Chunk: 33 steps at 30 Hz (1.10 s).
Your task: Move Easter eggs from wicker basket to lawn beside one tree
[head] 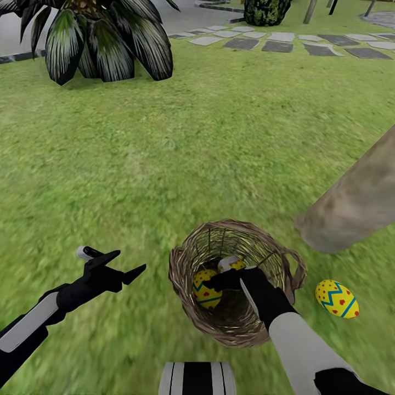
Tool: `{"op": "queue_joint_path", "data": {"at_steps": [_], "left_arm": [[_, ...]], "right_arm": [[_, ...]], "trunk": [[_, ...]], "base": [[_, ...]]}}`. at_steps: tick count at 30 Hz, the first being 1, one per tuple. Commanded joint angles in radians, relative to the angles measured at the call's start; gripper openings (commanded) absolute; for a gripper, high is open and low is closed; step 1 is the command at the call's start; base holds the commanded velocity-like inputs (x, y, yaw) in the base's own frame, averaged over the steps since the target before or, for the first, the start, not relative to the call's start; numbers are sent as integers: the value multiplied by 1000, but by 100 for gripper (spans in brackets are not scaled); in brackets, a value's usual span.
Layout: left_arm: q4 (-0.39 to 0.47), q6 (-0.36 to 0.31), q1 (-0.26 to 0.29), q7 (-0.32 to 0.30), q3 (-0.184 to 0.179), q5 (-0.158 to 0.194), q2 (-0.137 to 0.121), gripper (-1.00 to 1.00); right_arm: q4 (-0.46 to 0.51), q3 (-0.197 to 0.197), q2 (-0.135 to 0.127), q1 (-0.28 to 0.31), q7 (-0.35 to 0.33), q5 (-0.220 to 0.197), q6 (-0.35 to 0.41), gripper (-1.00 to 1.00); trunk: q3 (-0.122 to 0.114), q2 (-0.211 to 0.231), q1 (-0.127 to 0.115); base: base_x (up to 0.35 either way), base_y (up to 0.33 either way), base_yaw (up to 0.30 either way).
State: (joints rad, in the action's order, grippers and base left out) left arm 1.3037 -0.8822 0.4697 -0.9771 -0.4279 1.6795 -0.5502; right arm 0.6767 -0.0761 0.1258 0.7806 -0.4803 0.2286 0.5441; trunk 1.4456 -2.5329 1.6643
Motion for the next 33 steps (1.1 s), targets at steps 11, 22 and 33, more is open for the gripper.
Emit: {"op": "queue_joint_path", "data": {"at_steps": [11, 22, 33], "left_arm": [[0, -4, 1, -2, -3, 6, -1, 100], [0, -4, 0, -2, -3, 6, -1, 100], [0, -4, 0, -2, -3, 6, -1, 100]], "right_arm": [[4, -4, 8, 0, -41, 11, 3, 100], [4, -3, 6, 0, -43, 11, -4, 100], [4, 2, 6, 0, -38, 11, -4, 100]], "trunk": [[24, -2, 3], [24, -2, 3], [35, -2, 4]], "base": [[0, 0, 0], [0, 0, 0], [0, 0, 0]]}}
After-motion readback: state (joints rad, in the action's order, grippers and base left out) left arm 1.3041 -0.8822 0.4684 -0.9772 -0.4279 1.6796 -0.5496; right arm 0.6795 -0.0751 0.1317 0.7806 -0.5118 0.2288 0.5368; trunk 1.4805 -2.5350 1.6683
